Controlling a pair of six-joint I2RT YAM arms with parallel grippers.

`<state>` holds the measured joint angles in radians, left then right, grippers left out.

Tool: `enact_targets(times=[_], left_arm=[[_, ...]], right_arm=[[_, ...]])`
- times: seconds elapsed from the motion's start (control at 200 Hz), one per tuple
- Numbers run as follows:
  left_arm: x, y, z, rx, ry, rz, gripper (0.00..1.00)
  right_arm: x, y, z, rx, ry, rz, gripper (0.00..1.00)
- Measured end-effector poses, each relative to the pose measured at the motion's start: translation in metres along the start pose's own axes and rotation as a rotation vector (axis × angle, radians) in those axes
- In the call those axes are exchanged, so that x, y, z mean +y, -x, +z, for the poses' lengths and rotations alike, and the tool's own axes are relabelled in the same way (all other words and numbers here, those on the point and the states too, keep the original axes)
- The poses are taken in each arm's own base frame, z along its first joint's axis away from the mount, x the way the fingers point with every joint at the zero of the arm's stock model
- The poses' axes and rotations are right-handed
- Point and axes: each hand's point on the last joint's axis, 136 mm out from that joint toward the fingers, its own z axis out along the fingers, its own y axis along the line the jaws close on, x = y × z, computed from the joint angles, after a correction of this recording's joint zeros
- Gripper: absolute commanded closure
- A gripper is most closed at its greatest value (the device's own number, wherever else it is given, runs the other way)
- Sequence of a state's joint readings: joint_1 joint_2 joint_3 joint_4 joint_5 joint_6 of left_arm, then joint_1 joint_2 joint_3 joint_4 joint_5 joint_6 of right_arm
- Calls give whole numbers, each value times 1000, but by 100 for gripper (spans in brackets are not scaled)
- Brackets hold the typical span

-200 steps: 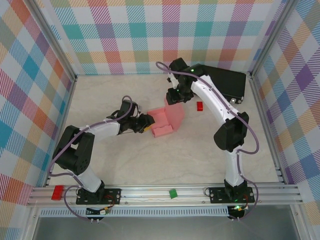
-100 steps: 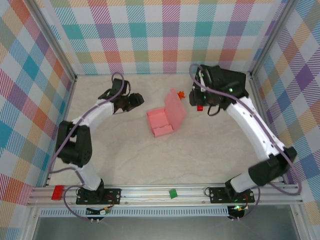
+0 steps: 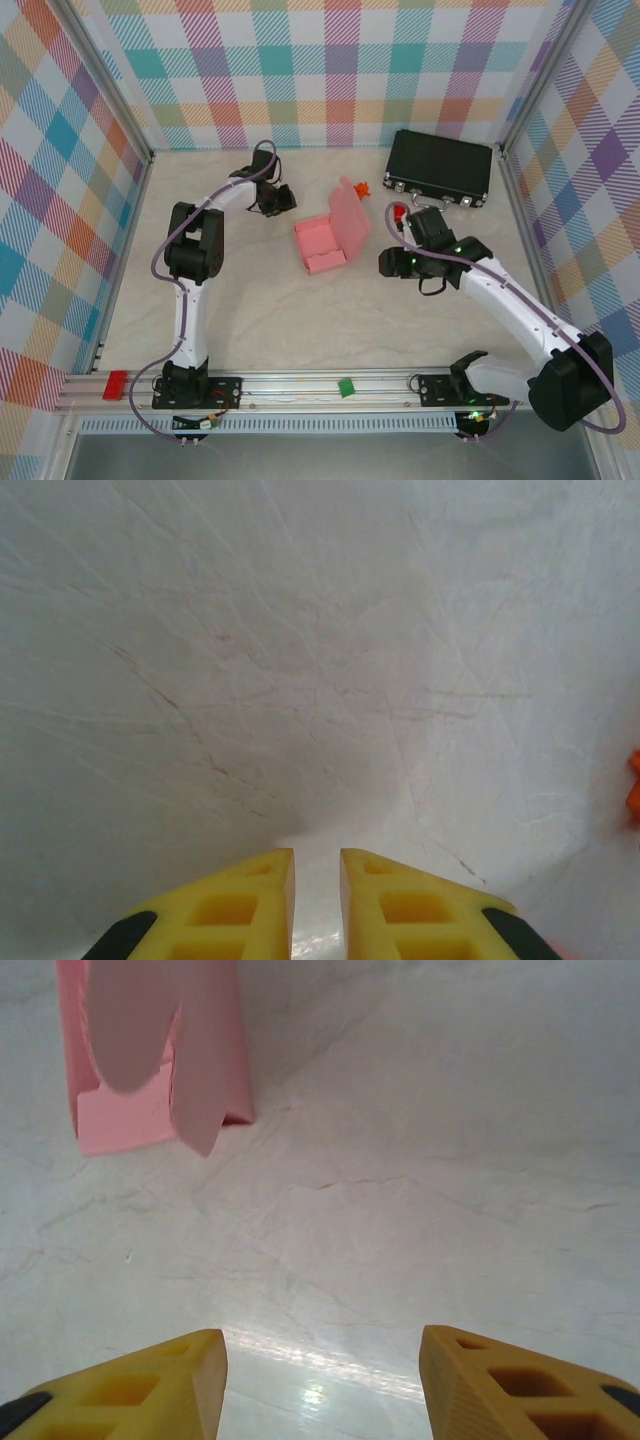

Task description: Fold the paper box

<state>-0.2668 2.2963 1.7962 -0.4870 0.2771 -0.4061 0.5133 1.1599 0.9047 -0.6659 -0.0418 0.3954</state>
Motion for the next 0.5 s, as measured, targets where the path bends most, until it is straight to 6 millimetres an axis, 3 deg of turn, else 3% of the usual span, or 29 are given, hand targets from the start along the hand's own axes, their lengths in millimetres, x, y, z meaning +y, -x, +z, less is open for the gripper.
enact_targets(times=[0.175, 0.305, 0.5], left_arm=[[-8, -20, 2, 79, -26, 26, 83], [-9, -32, 2, 101, -37, 38, 85], [0, -66, -11, 154, -45, 31, 86]], right_arm=[[16, -20, 24, 33, 83, 10, 46], [27, -10, 45, 23, 111, 10, 48], [21, 15, 76, 8, 29, 7, 54]])
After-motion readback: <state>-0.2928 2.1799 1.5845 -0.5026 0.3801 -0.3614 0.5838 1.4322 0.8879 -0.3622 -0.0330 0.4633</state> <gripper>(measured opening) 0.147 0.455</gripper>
